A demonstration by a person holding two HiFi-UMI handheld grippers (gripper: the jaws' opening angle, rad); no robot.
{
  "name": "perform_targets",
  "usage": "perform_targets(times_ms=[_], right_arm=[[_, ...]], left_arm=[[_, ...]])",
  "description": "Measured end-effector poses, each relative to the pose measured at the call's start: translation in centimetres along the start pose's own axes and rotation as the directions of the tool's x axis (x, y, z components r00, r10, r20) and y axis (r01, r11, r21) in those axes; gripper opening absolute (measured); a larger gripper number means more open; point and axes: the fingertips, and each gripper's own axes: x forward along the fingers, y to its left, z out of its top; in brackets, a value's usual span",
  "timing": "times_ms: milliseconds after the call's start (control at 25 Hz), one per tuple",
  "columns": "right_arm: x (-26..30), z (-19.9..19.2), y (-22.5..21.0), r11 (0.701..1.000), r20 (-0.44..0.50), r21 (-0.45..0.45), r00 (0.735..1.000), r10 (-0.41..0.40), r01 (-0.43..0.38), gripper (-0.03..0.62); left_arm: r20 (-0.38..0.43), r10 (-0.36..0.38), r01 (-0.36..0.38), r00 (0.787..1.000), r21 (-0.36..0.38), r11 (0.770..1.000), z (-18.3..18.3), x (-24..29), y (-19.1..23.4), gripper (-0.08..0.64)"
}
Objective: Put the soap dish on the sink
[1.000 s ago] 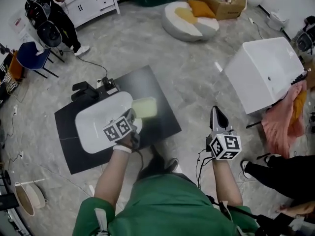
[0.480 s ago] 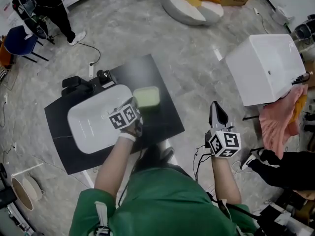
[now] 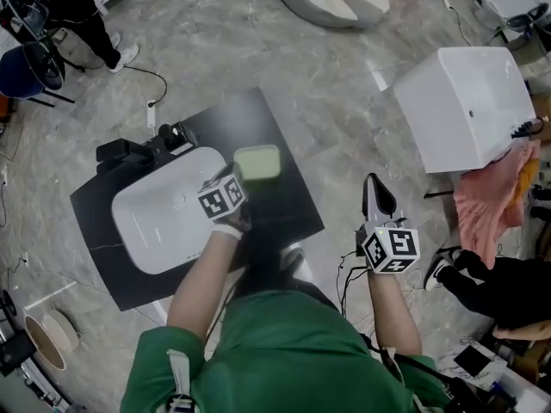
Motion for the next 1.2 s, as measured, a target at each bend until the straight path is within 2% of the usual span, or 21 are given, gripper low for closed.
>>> perform_targets(times_ms=[240, 440, 560, 680, 960, 1200], right_arm=[[0.8, -0.4, 0.1, 1.0, -0.015, 0.005, 1.0, 0.003, -0.002, -0.002], [0.8, -0.2, 0.3, 1.0, -0.011, 0.005, 1.0, 0.015, -0.015, -0.002], [0.5, 0.0, 0.4, 1.0, -0.002, 0.004, 1.0, 0.023, -0.023, -0.002], [0.0, 0.4, 0.1, 1.0, 0.01, 0.005, 1.0, 0.026, -0.026, -0.002], [-1.7, 2.5, 0.2, 0.999, 0.057, 0.003, 0.997, 0.048, -0.048, -0.002], [-3.4, 5.4, 1.4, 0.996, 0.125, -0.002, 0.988, 0.09, -0.091, -0.002]], left_arm=[[-0.026, 0.023, -0.021, 0.999, 0.056, 0.998, -0.6, 1.3, 0.1, 0.023], [-0.038, 0.045, -0.042, 0.998, 0.074, 0.996, -0.8, 1.7, 0.2, 0.035], [-0.046, 0.032, -0.028, 0.998, 0.082, 0.996, -1.0, 1.2, -0.2, 0.1], [-0.035, 0.023, -0.019, 0.999, 0.121, 0.992, -0.8, 0.1, -0.8, 0.126], [0.11, 0.003, -0.036, 0.994, 0.296, 0.954, 3.2, -6.2, -3.8, 0.124], [0.273, -0.058, -0.064, 0.96, 0.419, 0.906, 7.6, -13.1, -8.4, 0.11]])
